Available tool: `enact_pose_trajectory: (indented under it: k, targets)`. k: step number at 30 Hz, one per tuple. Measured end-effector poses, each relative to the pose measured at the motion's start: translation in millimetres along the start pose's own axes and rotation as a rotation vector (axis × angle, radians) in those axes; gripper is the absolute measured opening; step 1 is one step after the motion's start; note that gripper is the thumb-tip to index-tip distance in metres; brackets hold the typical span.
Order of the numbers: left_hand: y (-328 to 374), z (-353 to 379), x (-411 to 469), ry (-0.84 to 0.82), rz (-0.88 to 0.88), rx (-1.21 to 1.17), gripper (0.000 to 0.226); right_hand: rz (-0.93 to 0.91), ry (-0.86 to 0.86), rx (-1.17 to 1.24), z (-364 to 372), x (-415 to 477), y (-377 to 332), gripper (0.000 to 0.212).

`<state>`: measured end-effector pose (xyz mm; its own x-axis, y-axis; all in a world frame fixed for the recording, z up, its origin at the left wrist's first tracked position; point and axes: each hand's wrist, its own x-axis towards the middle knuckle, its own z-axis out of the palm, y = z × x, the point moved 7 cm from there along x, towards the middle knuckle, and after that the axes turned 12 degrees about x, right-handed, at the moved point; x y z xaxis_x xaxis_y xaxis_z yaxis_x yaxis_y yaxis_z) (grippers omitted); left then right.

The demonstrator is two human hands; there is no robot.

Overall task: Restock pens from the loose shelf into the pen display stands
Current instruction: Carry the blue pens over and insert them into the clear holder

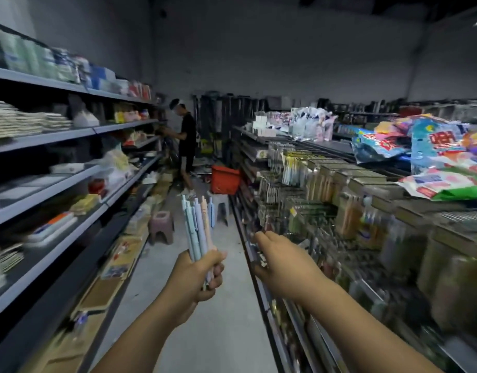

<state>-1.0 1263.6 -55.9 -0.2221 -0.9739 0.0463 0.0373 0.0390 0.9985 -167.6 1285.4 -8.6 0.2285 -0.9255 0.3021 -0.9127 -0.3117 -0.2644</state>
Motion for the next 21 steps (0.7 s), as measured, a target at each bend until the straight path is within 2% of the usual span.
enact_pose_trajectory:
  k: [5, 9, 14, 21]
  targets:
    - [-21, -6, 144, 0.098, -0.004, 0.064, 0.022, -0.070, -0.051, -0.053, 40, 133, 78, 0.044]
    - [-24, -25, 244, 0.202, -0.034, 0.106, 0.015, -0.111, -0.081, 0.050, 57, 245, 124, 0.049]
    - [-35, -82, 353, 0.387, -0.082, 0.080, 0.012, -0.221, -0.120, 0.127, 104, 389, 141, 0.047]
    - [-68, -179, 508, 0.491, -0.059, 0.004, 0.013, -0.283, -0.159, 0.224, 194, 577, 144, 0.038]
